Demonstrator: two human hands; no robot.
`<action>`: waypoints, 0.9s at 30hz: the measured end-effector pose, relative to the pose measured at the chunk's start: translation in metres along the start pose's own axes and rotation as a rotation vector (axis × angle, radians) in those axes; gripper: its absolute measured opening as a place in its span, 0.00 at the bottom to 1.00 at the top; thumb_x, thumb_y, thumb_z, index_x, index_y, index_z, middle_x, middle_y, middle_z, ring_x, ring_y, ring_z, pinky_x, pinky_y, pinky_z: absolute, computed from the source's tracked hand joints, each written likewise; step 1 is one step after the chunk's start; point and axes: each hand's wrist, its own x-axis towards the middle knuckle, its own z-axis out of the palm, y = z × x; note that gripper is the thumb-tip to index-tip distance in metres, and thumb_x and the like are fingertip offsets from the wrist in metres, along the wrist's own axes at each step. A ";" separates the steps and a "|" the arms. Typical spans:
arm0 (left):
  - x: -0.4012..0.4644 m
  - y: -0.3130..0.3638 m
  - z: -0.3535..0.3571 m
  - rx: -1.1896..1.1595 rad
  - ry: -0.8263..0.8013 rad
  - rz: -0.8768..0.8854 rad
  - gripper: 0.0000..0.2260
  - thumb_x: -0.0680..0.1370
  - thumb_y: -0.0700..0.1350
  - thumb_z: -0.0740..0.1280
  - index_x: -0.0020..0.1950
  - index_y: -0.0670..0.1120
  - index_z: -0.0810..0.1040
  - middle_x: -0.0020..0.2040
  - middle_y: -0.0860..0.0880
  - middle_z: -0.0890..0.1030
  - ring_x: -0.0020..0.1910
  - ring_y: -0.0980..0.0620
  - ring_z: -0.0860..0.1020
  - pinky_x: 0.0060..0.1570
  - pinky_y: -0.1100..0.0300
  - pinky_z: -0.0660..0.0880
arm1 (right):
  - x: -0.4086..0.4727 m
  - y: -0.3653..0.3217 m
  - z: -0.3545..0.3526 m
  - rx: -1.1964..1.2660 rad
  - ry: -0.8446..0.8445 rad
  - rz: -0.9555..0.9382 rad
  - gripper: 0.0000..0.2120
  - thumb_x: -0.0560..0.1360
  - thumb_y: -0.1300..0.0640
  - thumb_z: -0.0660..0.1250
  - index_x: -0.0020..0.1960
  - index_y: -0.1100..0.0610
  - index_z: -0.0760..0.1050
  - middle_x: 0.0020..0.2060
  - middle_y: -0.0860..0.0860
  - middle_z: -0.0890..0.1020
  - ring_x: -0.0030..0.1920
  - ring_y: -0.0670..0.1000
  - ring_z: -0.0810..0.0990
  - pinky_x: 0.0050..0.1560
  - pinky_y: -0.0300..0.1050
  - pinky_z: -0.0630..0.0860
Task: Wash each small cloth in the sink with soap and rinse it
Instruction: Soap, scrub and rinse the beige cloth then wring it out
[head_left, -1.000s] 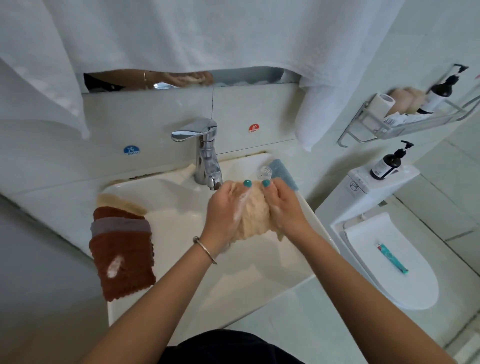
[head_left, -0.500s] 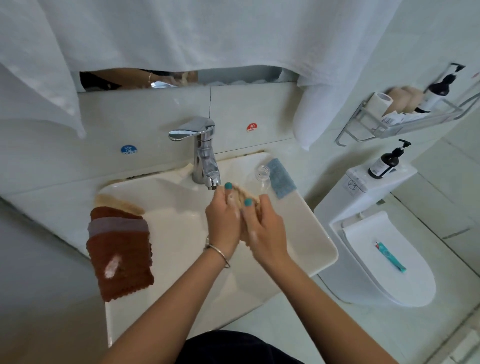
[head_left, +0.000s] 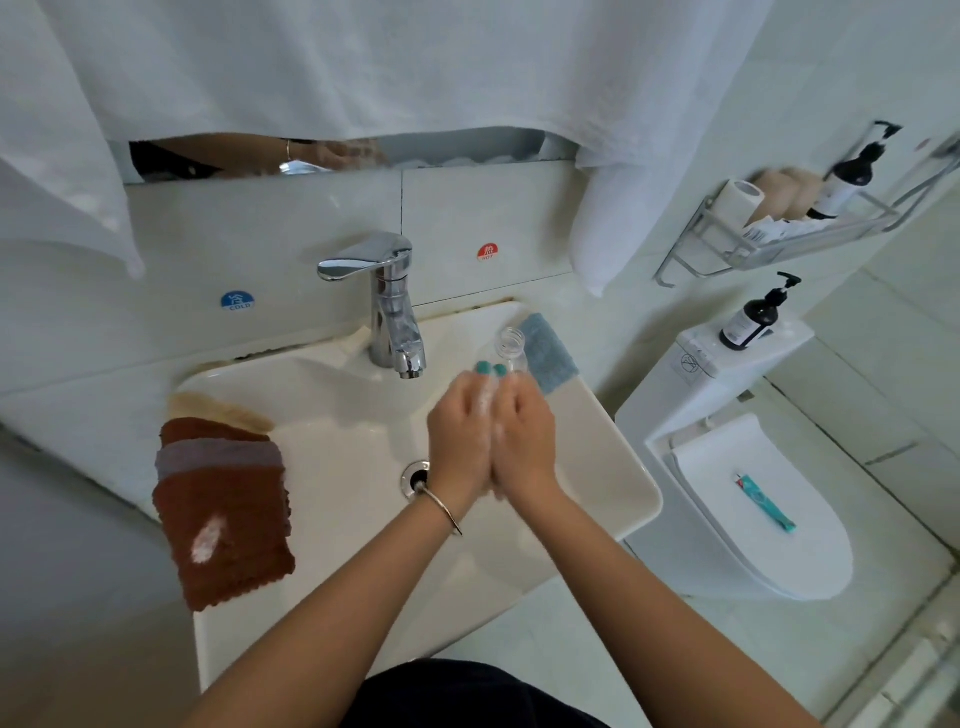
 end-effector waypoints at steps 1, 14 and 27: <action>0.007 0.000 -0.003 -0.033 0.016 -0.024 0.15 0.79 0.47 0.62 0.33 0.48 0.66 0.29 0.54 0.69 0.31 0.56 0.65 0.36 0.56 0.66 | -0.006 -0.002 0.002 -0.026 -0.035 -0.047 0.16 0.81 0.49 0.55 0.35 0.47 0.61 0.27 0.46 0.70 0.32 0.52 0.70 0.38 0.54 0.68; -0.005 0.003 -0.004 -0.042 -0.013 0.022 0.15 0.80 0.44 0.62 0.33 0.47 0.67 0.29 0.54 0.71 0.30 0.57 0.67 0.35 0.59 0.67 | 0.008 0.009 0.002 -0.359 -0.090 -0.125 0.10 0.82 0.53 0.55 0.42 0.52 0.65 0.30 0.44 0.66 0.32 0.49 0.68 0.38 0.48 0.63; -0.001 0.011 0.004 -0.016 -0.032 0.019 0.15 0.82 0.44 0.60 0.35 0.48 0.70 0.30 0.53 0.74 0.29 0.60 0.69 0.36 0.62 0.69 | 0.018 0.002 -0.011 -0.358 -0.119 -0.078 0.13 0.81 0.50 0.50 0.39 0.51 0.63 0.31 0.45 0.71 0.33 0.51 0.72 0.37 0.48 0.65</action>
